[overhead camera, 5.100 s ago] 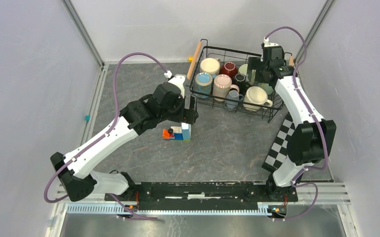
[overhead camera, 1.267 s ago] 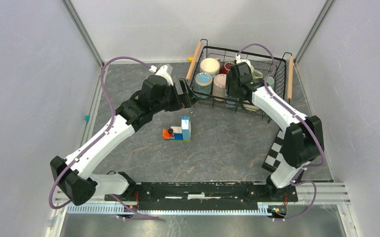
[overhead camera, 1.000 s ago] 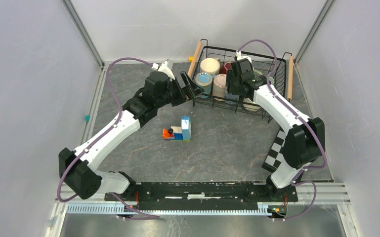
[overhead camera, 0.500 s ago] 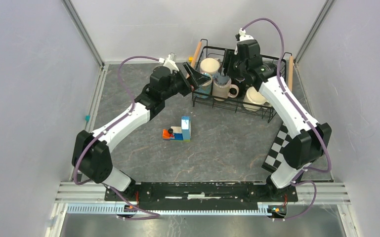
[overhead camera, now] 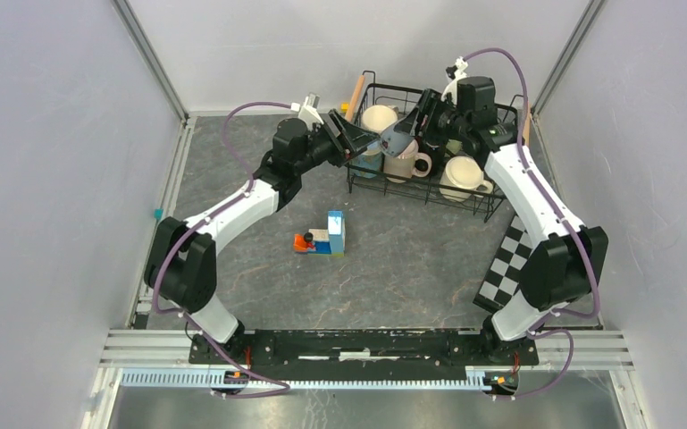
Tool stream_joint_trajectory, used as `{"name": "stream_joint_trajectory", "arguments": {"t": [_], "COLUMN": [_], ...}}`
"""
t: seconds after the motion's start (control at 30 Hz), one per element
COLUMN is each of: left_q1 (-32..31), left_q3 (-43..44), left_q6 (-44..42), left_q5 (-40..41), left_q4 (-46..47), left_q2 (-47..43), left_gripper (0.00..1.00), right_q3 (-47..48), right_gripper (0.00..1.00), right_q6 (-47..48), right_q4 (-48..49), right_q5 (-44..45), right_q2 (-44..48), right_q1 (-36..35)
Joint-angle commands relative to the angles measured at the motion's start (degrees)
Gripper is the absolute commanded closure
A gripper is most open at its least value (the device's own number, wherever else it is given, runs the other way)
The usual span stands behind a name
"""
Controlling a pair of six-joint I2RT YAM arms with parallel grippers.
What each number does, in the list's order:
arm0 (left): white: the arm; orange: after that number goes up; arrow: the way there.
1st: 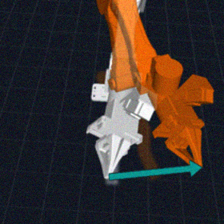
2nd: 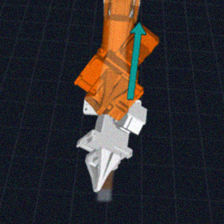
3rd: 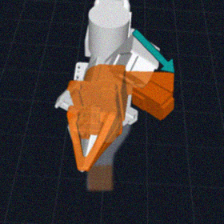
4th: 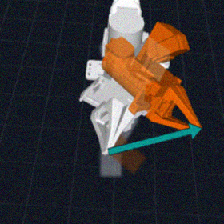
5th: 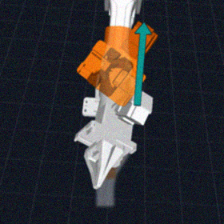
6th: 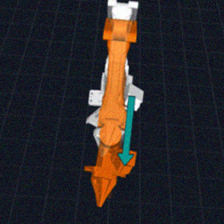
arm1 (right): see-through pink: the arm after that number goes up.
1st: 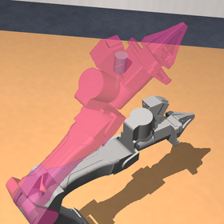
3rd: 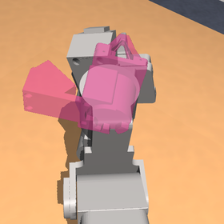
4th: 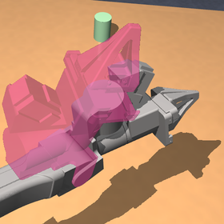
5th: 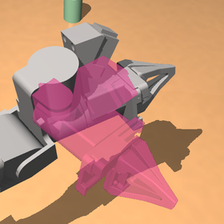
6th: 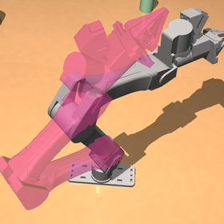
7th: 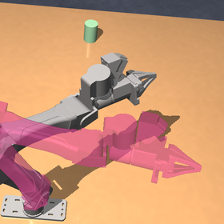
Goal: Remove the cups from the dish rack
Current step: Place the cup at the center of the board.
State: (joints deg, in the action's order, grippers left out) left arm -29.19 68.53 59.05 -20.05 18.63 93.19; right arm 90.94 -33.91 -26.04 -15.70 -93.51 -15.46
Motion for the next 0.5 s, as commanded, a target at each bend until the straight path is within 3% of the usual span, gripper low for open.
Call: {"name": "stream_joint_trajectory", "arguments": {"t": [0.0, 0.47], "left_q1": [0.7, 0.8], "left_q3": [0.5, 0.0], "left_q6": [4.0, 11.4], "left_q5": [-4.4, -7.9], "left_q4": [7.9, 13.2], "left_q2": [1.4, 1.7], "left_gripper": [0.25, 0.31], "right_q3": [-2.9, -13.5], "right_gripper": [0.77, 0.77], "right_q6": [-6.5, -17.9], "right_q4": [12.0, 30.0], "right_q5": [-11.2, -22.1], "right_q2": [4.2, 7.0], "right_q1": [1.0, 2.6]}}
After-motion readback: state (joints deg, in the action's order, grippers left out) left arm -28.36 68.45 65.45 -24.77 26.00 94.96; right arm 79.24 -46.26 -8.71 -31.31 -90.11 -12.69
